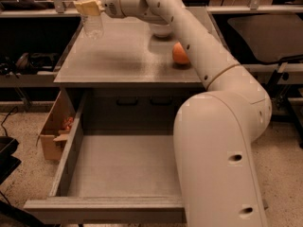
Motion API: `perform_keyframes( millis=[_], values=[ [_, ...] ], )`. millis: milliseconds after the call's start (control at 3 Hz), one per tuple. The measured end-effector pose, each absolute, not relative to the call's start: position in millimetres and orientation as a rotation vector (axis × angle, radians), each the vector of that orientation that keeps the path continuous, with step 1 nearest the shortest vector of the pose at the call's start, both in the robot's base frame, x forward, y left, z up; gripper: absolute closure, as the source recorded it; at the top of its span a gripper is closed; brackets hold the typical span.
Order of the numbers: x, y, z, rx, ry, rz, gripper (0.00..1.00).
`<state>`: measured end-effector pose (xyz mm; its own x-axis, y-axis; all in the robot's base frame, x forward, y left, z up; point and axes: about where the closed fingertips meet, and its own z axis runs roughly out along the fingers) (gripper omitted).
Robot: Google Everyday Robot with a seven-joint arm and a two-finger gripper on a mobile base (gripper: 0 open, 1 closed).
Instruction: Pick water bottle from top drawer and place on counter
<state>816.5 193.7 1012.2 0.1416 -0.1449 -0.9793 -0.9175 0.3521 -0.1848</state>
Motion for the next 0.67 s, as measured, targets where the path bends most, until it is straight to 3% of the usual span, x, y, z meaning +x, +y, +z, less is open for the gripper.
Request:
perform_keyframes(
  millis=[667],
  values=[
    [790,184,951,-1.076,1.364,0.714,1.00]
  ],
)
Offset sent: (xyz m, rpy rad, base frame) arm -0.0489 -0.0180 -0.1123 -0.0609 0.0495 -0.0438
